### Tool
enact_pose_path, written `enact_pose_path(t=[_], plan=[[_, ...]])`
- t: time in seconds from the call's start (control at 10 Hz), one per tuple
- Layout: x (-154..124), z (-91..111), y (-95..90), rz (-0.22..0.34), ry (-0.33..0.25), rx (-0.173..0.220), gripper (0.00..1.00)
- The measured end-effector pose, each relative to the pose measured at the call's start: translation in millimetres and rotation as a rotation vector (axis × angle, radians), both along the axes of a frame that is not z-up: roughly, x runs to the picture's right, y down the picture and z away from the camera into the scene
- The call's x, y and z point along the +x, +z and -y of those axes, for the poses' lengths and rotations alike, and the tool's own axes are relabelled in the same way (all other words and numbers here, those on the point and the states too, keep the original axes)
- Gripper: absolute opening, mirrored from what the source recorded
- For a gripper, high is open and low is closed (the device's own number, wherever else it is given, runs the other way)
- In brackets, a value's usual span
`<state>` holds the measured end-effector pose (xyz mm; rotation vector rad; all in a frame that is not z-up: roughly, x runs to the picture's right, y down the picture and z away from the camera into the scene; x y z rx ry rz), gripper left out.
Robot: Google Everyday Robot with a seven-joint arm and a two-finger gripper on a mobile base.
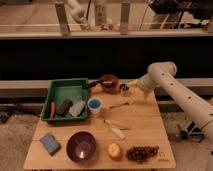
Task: Stack cups on top of each other
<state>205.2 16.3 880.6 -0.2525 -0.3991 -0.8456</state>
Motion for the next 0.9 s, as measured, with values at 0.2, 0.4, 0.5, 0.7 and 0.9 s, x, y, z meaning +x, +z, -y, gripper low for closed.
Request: enact_pose_path(t=[0.2,0.4,0.5,0.7,0.9], plan=[[3,-14,23.9,-0.026,-0.006,-0.033,0.80],[12,-11,33.9,-0.047,0.004,-0.040,0.80],[12,-5,36.0,-0.048,0.001,-0.037,0.80],[8,8,42.4,-0.050,-0.013,-0.028,0.80],[6,14,46.4,-0.051,-0.024,-0.019,0.80]])
